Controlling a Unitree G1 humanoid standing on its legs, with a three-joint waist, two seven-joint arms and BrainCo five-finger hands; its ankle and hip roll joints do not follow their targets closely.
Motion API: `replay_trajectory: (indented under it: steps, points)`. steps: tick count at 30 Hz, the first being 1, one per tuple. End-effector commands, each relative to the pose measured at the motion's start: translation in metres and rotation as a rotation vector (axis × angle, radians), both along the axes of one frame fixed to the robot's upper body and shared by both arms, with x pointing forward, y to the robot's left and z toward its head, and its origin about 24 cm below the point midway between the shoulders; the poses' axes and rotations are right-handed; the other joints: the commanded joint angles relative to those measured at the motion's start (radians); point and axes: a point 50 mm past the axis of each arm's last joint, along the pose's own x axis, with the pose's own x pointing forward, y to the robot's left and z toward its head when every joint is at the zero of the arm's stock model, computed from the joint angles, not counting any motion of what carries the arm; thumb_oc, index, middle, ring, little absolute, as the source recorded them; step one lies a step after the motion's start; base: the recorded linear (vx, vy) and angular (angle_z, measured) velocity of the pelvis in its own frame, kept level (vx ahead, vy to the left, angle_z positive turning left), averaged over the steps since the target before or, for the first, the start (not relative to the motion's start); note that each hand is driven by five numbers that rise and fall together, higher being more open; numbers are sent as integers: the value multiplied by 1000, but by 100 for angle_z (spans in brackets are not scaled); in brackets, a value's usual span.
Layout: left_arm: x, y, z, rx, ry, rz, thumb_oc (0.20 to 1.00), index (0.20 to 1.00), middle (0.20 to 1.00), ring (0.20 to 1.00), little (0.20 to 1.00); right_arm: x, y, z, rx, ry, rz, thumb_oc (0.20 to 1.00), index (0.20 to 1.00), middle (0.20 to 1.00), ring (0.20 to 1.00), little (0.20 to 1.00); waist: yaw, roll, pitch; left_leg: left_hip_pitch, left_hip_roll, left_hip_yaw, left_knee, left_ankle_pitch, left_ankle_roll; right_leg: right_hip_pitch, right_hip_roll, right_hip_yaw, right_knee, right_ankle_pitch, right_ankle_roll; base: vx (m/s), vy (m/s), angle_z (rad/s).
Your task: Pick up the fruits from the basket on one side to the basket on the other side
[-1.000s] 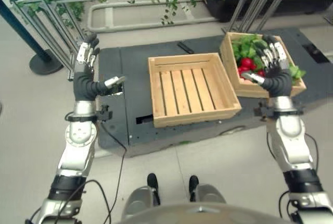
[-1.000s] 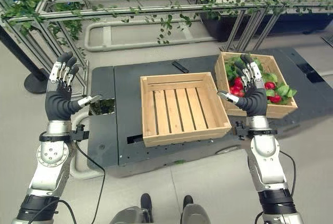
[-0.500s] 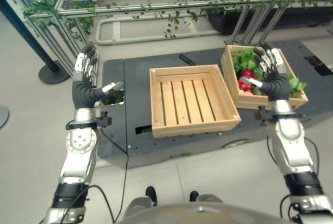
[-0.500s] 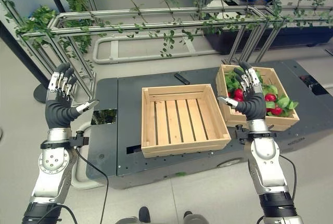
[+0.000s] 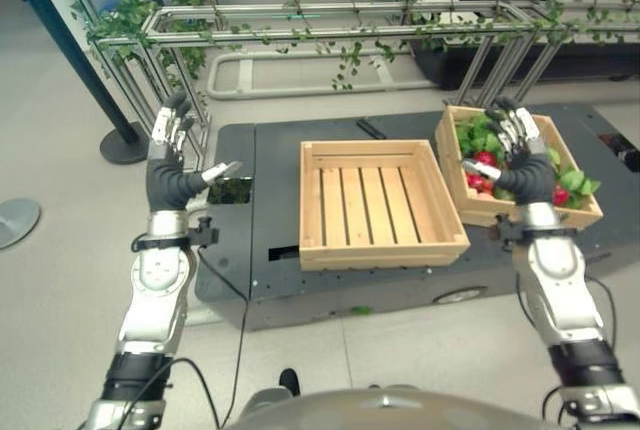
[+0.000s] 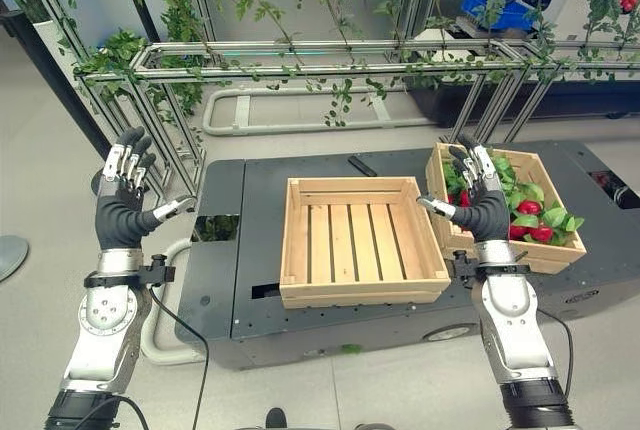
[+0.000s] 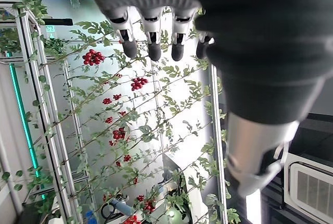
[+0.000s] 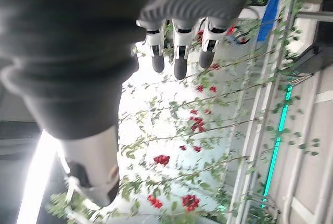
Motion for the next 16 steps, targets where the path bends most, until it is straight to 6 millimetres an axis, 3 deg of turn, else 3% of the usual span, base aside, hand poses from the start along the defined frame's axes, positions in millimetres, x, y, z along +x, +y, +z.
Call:
replay_trajectory:
  steps: [1,3,6,12,16]
  points:
    - [1,2,-17,18,67,-9,1000,1000,1000,1000,1000,3,-1,1,14,-31,-18,1000,1000,1000,1000,1000,3,-11,-11,43,67,22,47,-90,-51,-58,12,11,50,5,35,-5,-12,3]
    - [1,2,-35,20,148,-3,1000,1000,1000,1000,1000,2,-1,-14,5,31,-30,1000,1000,1000,1000,1000,0,-11,-13,46,67,22,44,-89,-52,-56,13,11,48,4,36,-10,-5,7]
    - [-3,5,-77,-27,322,48,1000,1000,1000,1000,1000,-6,2,-55,21,195,-35,1000,1000,1000,1000,1000,-3,-10,-14,51,67,24,38,-84,-52,-54,14,10,48,5,37,-4,0,2]
    - [-7,6,-86,23,353,74,1000,1000,1000,1000,1000,-16,0,-85,72,313,-67,1000,1000,1000,1000,1000,-5,-9,-13,55,66,23,28,-81,-52,-57,14,9,48,7,41,-3,2,-1]
    - [-7,6,-91,48,374,86,1000,1000,1000,1000,1000,-16,2,-92,63,345,-63,1000,1000,1000,1000,1000,-5,-9,-13,58,64,25,21,-78,-51,-56,14,15,42,11,42,-13,5,-2]
